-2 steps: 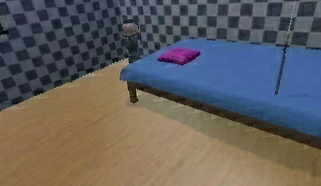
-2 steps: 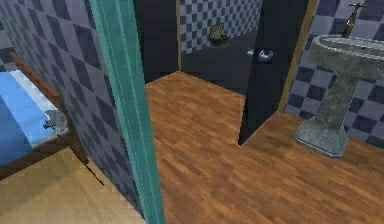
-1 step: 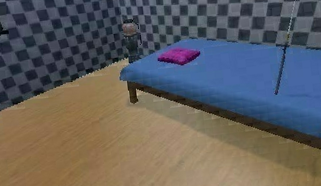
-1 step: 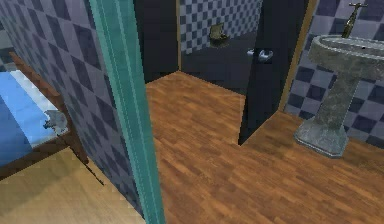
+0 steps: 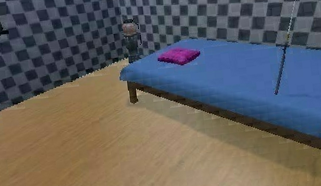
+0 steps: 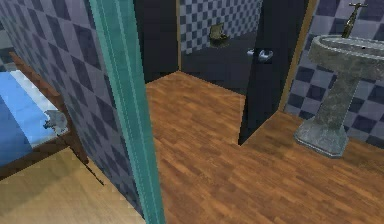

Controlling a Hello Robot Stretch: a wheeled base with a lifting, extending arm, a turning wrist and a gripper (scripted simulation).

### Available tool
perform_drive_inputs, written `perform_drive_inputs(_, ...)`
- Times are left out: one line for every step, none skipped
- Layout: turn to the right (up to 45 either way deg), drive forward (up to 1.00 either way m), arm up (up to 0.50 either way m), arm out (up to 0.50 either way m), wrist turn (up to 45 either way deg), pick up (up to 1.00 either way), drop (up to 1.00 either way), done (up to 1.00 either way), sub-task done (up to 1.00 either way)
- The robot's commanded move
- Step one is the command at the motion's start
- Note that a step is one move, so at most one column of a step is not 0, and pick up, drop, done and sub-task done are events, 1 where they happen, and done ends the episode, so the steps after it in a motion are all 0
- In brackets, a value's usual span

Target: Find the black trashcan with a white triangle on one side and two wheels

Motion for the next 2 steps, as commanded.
perform_drive_inputs(-45.0, 0.00, 0.00, 0.00, 0.0, 0.00, 0.00, 0.00, 0.00)
perform_drive_inputs(-21.0, 0.00, 0.00, 0.00, 0.0, 0.00, 0.00, 0.00, 0.00)
